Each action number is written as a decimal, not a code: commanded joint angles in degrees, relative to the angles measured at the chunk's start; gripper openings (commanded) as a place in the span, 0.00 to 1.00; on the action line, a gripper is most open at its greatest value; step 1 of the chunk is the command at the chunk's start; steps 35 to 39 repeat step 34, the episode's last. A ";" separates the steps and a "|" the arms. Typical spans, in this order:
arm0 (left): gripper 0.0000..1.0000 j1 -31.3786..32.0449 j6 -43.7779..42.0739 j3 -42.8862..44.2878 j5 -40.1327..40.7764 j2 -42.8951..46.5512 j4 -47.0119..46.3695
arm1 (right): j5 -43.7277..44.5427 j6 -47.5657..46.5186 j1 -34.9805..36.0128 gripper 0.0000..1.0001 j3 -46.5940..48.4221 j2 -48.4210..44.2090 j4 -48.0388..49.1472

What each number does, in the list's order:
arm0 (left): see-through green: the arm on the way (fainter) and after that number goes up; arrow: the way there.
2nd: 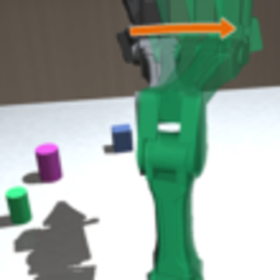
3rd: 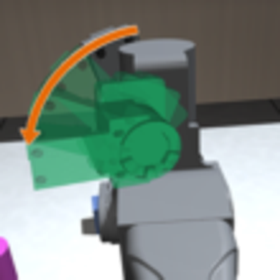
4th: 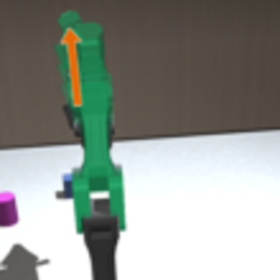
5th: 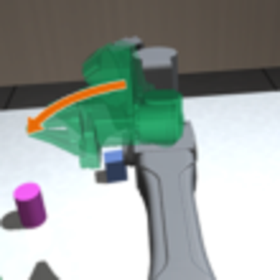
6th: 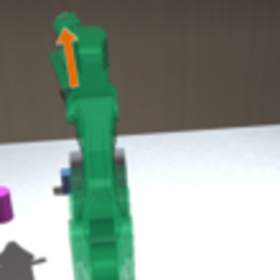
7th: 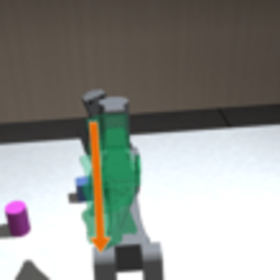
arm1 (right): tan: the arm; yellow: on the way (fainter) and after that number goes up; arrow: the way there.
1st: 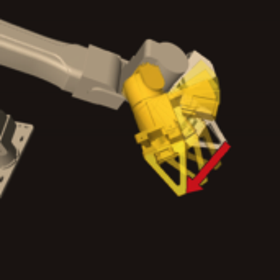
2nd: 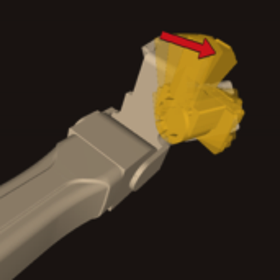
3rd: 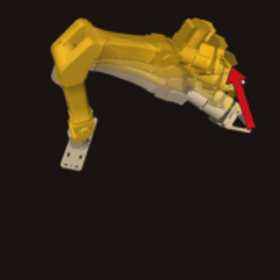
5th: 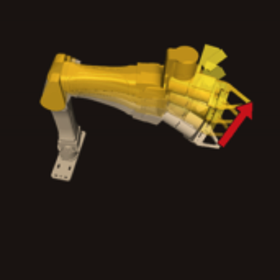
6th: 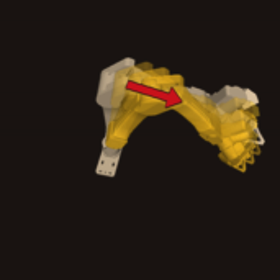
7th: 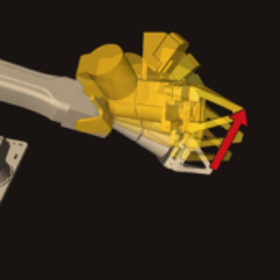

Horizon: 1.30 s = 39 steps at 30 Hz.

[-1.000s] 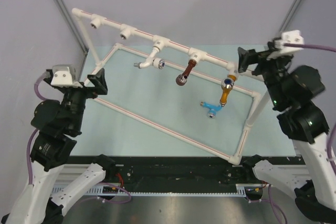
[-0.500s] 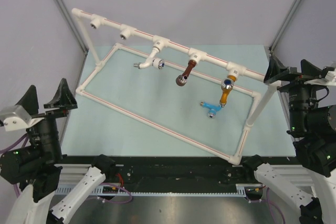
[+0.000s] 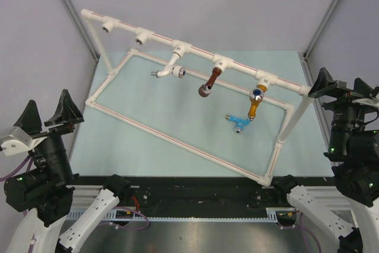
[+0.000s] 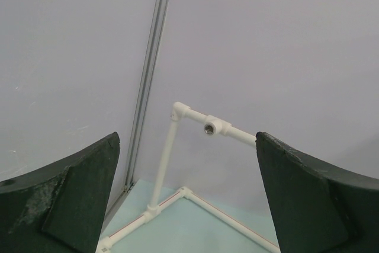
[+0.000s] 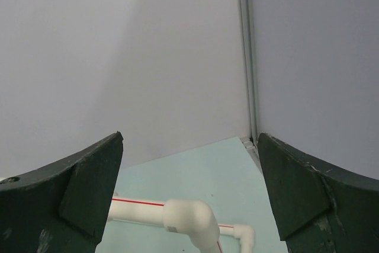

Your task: Install the water faucets

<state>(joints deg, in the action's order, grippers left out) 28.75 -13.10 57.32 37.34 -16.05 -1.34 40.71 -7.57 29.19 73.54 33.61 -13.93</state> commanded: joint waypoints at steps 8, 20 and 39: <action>1.00 0.25 -0.52 1.39 1.07 -3.37 -3.31 | 2.01 -6.75 -0.10 1.00 -8.14 -6.71 11.20; 1.00 0.25 -1.57 2.00 -0.17 -3.81 -3.23 | 2.01 -7.98 0.08 1.00 -10.26 -10.14 11.91; 1.00 0.25 -3.77 1.39 -0.43 -3.20 -3.93 | 1.30 -7.98 0.43 1.00 -10.26 -9.79 12.62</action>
